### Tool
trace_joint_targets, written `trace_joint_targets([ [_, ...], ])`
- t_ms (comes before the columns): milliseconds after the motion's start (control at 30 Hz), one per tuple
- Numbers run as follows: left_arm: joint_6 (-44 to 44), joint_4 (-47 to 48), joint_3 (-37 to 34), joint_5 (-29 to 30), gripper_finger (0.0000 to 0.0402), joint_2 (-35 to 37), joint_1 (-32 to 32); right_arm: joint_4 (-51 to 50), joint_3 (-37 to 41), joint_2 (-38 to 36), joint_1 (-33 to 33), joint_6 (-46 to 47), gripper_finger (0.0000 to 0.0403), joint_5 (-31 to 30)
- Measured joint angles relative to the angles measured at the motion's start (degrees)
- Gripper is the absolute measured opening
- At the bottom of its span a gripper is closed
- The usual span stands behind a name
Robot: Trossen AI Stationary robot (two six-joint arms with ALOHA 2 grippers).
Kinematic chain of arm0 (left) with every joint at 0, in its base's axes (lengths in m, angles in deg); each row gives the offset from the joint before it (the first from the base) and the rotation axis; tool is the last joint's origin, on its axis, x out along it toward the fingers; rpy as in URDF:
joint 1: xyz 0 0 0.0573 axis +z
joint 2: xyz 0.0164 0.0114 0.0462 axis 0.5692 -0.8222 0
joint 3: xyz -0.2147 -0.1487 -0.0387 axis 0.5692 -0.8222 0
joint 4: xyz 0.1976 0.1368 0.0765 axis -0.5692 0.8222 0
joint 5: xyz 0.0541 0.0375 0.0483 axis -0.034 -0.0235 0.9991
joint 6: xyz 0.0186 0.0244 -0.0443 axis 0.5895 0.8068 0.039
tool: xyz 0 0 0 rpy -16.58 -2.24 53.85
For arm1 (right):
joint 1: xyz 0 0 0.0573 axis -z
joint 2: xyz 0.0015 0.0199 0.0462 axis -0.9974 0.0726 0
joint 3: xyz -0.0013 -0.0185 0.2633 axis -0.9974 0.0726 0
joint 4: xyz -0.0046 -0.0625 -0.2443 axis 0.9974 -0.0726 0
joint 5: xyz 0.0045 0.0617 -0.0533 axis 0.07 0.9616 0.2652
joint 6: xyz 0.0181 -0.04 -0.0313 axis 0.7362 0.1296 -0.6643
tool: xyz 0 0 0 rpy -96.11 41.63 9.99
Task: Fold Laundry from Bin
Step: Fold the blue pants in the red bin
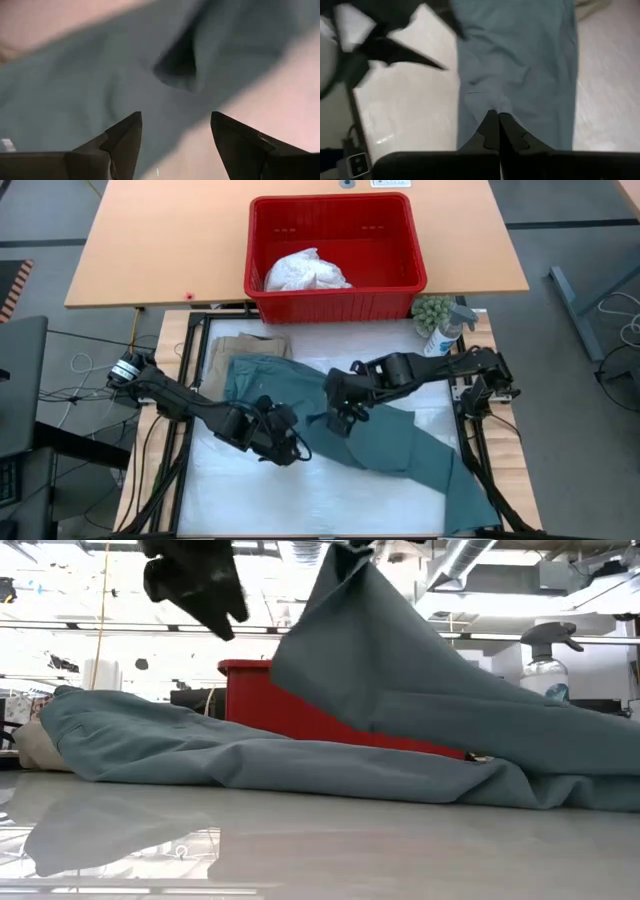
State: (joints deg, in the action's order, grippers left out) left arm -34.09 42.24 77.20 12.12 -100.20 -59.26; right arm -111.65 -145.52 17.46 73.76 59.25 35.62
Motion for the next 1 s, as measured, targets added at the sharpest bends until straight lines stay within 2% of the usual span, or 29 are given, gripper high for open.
trace_joint_targets([
  [267, -9.26, -1.18, -4.28, 15.25, 0.0226, 0.02, -3.18, 0.45, 0.00, -0.35, 0.20, -4.25, 0.0014, 0.44],
  [367, -8.54, -7.49, -7.26, 20.17, 0.0226, 0.02, -5.58, 0.47, 0.00, -0.35, 0.22, -5.23, 0.0014, 0.48],
  [500, -9.14, -21.65, -12.10, 23.04, 0.0226, 0.02, -8.14, 0.52, 0.00, -0.37, 0.61, -6.75, 0.0014, 0.55],
  [667, -6.68, -37.81, -18.95, 22.90, 0.0226, -0.05, -8.27, 1.41, 0.00, -0.39, 1.59, -7.95, 0.0014, 2.10],
  [767, -4.67, -44.56, -21.61, 18.90, 0.0228, -0.09, -6.88, 1.50, 0.00, -0.39, 2.15, -9.25, 0.0014, 3.69],
  [1000, 4.32, -46.06, -22.04, 15.17, 0.0262, -0.11, -4.57, 2.52, 0.00, -0.39, 3.03, -10.71, 0.0014, 4.99],
])
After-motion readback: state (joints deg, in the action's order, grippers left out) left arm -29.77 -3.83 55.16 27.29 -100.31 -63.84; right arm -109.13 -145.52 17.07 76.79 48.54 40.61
